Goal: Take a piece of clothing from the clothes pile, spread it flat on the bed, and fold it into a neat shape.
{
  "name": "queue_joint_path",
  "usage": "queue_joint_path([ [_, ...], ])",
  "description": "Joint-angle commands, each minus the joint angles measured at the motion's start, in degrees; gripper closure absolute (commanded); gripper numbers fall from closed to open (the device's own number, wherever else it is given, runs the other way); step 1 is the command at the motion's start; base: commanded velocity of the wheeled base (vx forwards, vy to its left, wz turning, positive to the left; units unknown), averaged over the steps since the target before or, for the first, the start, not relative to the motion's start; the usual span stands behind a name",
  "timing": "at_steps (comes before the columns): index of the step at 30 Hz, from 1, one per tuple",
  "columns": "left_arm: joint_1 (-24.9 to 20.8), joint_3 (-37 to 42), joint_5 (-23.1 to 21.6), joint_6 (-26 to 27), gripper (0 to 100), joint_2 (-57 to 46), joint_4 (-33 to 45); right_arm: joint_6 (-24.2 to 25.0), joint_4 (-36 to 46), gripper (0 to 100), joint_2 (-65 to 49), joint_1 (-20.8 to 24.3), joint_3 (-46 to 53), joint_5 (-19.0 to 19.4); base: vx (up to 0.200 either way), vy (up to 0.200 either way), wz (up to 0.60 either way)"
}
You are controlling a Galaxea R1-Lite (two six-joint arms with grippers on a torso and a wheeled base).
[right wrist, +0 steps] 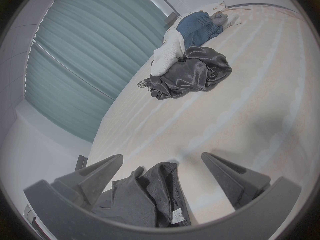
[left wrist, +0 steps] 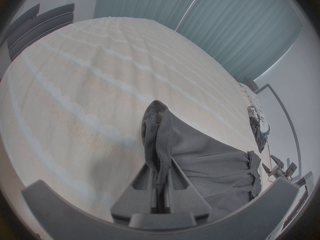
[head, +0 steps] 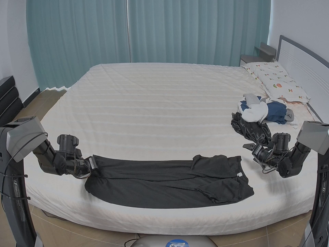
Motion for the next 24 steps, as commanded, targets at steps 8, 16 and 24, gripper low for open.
queue_joint_path([
  [8, -0.1, -0.1, 0.1, 0.0, 100, 0.2, -0.4, 0.1, 0.0, 0, 0.1, 0.1, -0.1, 0.0, -0.075, 0.0, 0.0],
  [16, -0.7, -0.4, 0.9, -6.9, 100, -0.1, -7.7, 0.1, 0.0, 0, 0.1, 0.1, -0.2, 0.0, 0.0, 0.0, 0.0],
  [24, -4.0, -0.8, 1.2, -8.4, 100, -0.8, -7.3, 0.2, 0.0, 0, 0.0, 0.1, 0.0, 0.0, 0.0, -0.025, 0.0],
])
